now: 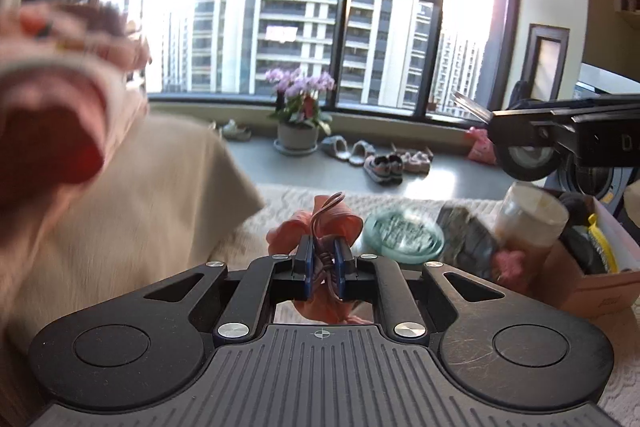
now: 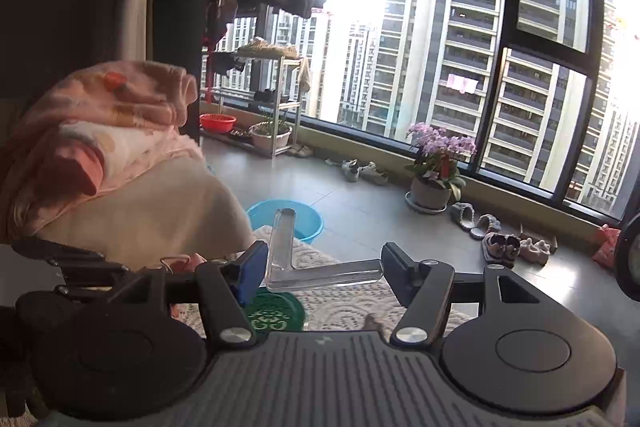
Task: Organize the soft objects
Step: 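Grasp the clear plastic strip with the right tool while the left tool holds the scrunchie, then drop the scrunchie and plastic strip into the pink box with both tools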
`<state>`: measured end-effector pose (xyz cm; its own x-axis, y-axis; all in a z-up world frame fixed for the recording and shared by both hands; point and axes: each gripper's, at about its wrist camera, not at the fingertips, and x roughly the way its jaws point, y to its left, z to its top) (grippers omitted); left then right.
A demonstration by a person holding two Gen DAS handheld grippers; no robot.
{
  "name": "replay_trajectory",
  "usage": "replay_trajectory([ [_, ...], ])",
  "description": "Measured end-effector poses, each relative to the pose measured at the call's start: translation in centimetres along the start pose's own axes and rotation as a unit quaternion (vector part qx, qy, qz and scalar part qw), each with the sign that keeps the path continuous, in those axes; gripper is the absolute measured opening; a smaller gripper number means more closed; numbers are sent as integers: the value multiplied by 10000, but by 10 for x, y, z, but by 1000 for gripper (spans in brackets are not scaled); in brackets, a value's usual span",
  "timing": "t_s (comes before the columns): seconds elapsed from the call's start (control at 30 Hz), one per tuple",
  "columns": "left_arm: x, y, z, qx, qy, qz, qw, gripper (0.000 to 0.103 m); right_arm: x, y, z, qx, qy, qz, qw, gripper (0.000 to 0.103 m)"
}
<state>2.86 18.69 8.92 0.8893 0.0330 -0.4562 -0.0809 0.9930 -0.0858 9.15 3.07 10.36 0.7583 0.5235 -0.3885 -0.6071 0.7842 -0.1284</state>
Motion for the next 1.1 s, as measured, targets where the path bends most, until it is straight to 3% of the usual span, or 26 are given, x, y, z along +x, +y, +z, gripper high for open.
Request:
replay_trajectory([
  [0.3, -11, -54, 67, 442, -653, -264, 9965, 13, -57, -78, -9, 320, -275, -609, 9973, 63],
  [0.53, 6, -158, 81, 830, -600, -1247, 9869, 14, -99, -151, -36, 702, -314, -1268, 9889, 63],
  [0.7, 33, -227, 61, 940, -134, -2135, 9723, 14, -125, -187, -65, 983, -262, -1605, 9818, 63],
  [0.87, 71, -265, 35, 868, 495, -2832, 9539, 14, -138, -210, -91, 1222, -173, -1756, 9767, 63],
  [1.0, 121, -269, 23, 465, 1161, -2965, 9468, 14, -136, -214, -105, 1346, -76, -1695, 9763, 63],
  [1.1, 154, -262, 14, 215, 1957, -3035, 9323, 15, -129, -210, -111, 1408, 25, -1579, 9774, 63],
])
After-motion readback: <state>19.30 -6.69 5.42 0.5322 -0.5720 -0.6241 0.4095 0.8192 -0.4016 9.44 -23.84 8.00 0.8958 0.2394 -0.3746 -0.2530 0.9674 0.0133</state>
